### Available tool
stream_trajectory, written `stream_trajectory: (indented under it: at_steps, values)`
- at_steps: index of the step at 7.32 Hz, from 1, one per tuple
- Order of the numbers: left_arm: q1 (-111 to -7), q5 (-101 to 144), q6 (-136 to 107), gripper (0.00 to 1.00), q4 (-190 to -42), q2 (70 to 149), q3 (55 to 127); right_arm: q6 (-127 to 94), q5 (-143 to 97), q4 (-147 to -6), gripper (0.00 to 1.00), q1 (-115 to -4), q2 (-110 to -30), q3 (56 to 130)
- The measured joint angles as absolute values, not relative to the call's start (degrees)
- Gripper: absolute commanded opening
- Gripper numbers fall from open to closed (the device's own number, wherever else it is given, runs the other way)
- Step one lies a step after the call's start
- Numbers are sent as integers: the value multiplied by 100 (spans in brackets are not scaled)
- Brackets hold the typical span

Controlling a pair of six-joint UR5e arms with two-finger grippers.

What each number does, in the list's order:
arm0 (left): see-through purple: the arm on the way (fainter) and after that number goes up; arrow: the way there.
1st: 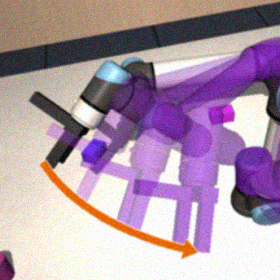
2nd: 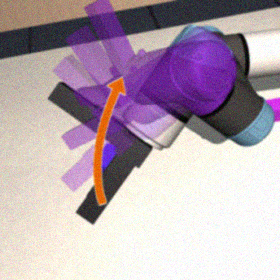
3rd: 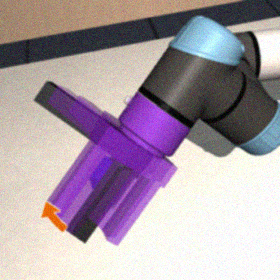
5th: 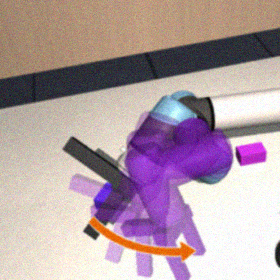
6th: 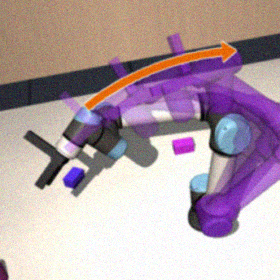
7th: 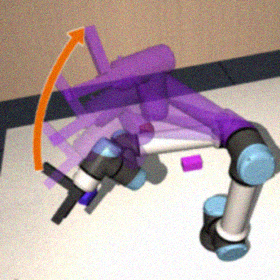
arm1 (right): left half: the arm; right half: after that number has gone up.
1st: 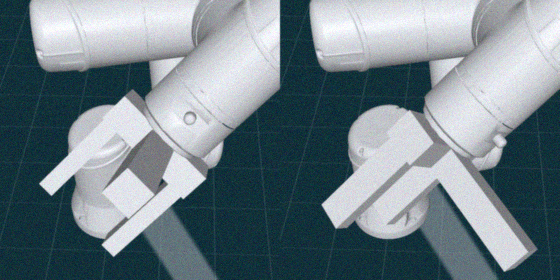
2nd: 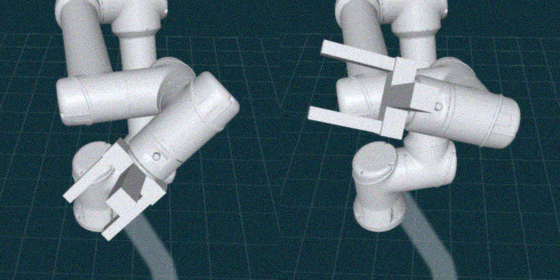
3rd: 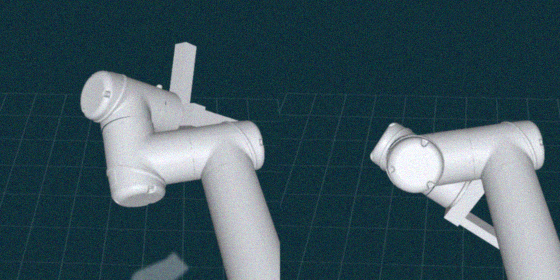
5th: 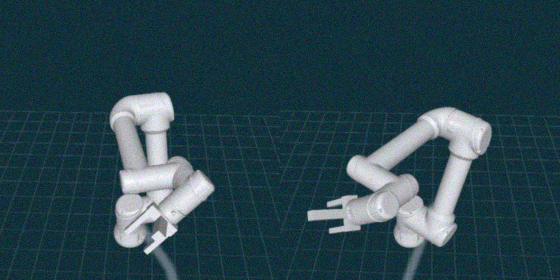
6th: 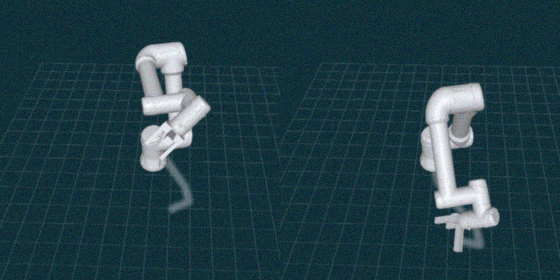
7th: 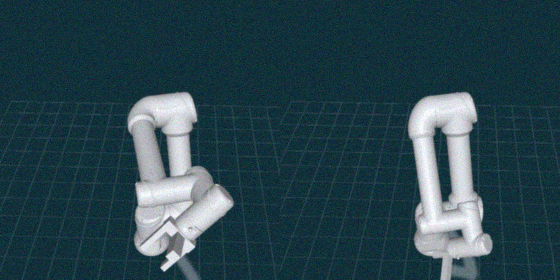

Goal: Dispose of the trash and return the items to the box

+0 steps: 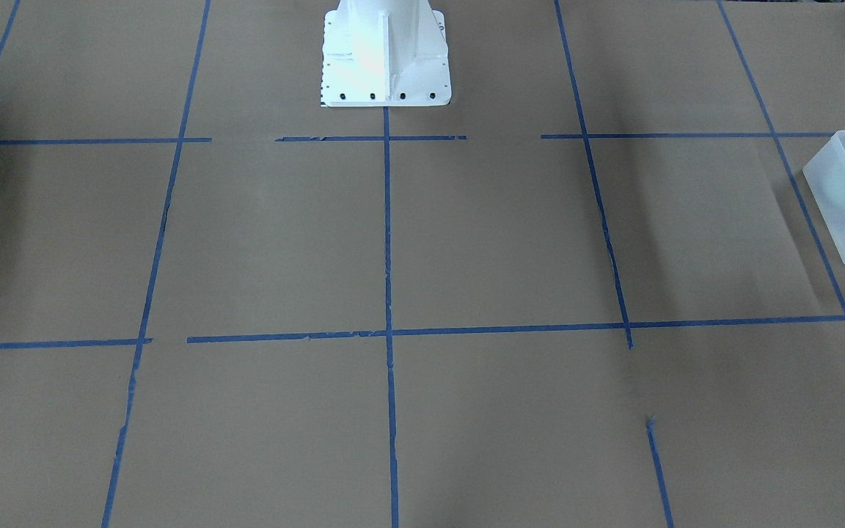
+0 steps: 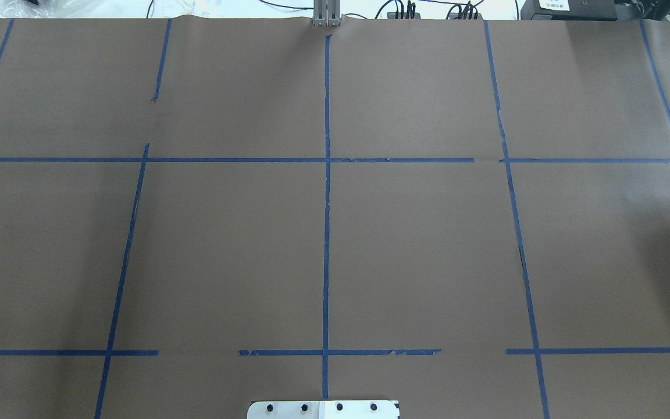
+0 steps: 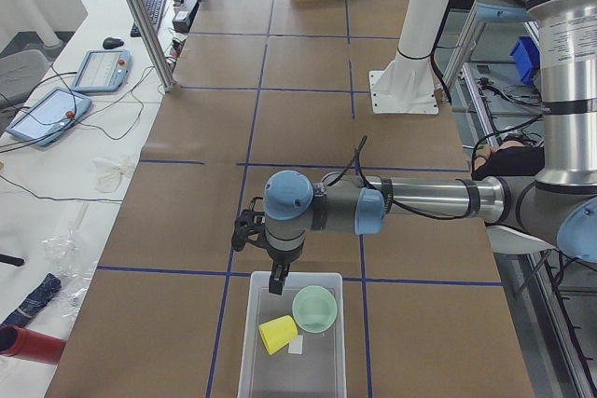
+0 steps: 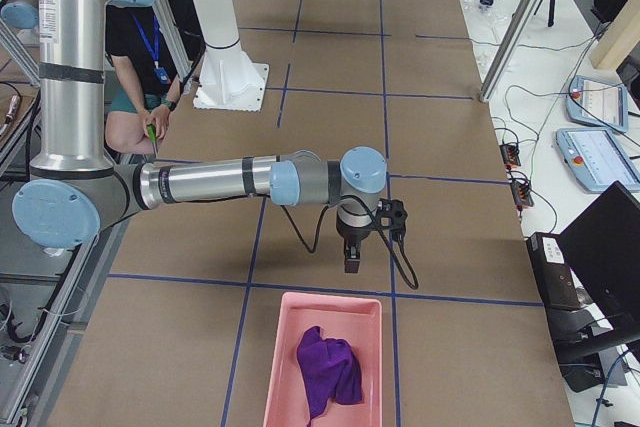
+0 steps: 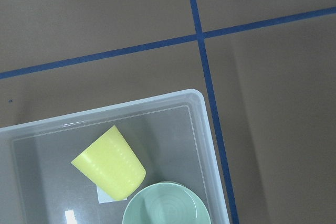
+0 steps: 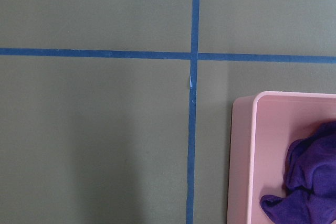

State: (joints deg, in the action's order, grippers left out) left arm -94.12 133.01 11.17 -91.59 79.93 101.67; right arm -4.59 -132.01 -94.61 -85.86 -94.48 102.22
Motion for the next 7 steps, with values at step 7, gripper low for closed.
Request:
stream_trajectory:
  at_steps: [7]
  values:
    - [-9672,13283,1116,100,-9167,7952,10213,-466,-13201,-9448,100,-8563,-9445,10222]
